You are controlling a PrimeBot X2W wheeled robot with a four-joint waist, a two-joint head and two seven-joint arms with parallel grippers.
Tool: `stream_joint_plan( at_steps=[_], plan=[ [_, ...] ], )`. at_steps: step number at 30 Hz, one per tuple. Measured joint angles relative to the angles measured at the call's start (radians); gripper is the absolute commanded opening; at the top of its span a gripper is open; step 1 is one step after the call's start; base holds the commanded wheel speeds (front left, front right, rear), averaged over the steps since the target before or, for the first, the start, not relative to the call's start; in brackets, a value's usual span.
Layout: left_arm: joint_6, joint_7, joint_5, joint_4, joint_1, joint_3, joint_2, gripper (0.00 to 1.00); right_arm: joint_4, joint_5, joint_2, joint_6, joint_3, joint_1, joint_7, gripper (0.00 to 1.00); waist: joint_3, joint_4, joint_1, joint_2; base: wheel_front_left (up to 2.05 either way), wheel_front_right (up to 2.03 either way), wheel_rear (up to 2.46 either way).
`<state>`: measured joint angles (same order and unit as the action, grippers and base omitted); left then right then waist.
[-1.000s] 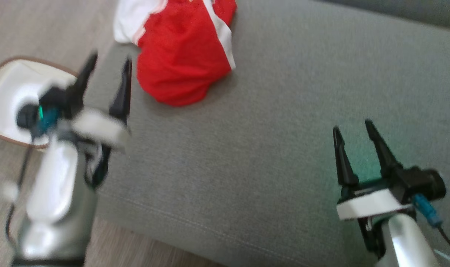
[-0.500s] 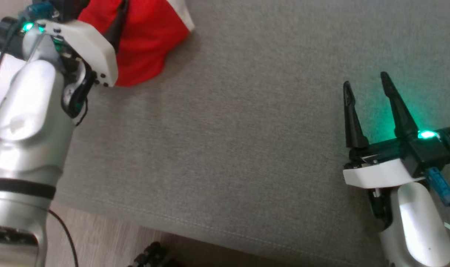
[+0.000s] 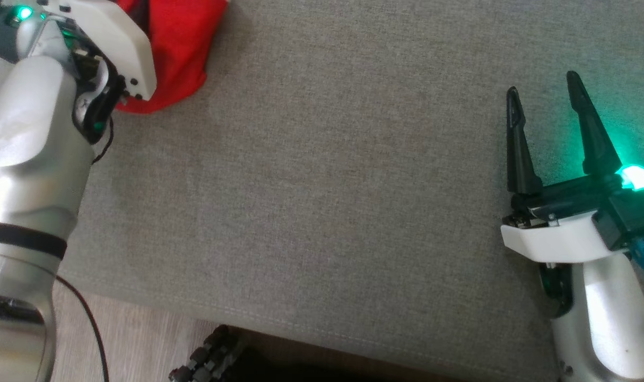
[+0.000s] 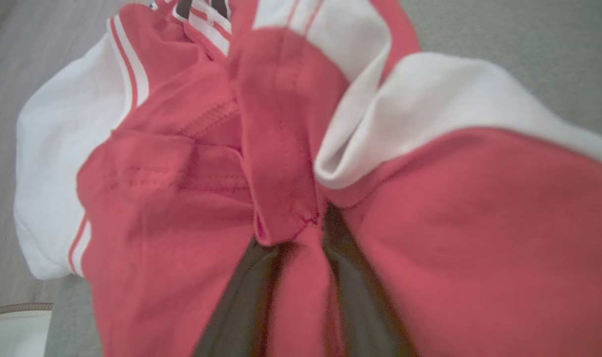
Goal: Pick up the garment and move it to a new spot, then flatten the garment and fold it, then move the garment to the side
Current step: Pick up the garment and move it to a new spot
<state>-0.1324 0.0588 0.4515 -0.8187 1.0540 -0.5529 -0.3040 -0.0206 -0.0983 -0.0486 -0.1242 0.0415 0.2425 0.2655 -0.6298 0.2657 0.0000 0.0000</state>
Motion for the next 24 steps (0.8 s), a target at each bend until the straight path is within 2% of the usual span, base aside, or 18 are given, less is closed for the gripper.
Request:
stream_joint_plan(
  at_steps=[2,10,14,24],
  plan=[
    [0.000,-0.008,0.004,-0.021,0.004,-0.013,0.004,0.00,0.001,0.000,0.000,0.000,0.000,0.000,0.000,1.00,0.002,0.001,0.0000,0.0000,0.00,0.00,0.00],
    [0.000,-0.070,0.031,-0.057,0.016,-0.054,0.007,0.00,0.035,0.001,-0.001,0.000,-0.003,0.011,0.000,1.00,0.041,0.007,0.0001,-0.0001,0.00,0.00,0.00],
    [0.000,-0.126,0.012,-0.052,0.024,-0.078,-0.020,0.00,0.064,0.015,-0.001,0.000,-0.006,0.012,-0.002,1.00,0.086,0.007,0.0001,0.0000,0.00,0.00,0.00],
    [0.002,-0.202,-0.077,0.083,0.068,-0.146,-0.077,0.00,0.089,0.098,-0.001,0.000,-0.009,-0.015,-0.003,1.00,0.242,-0.022,0.0000,0.0000,0.00,0.00,0.00]
  ],
)
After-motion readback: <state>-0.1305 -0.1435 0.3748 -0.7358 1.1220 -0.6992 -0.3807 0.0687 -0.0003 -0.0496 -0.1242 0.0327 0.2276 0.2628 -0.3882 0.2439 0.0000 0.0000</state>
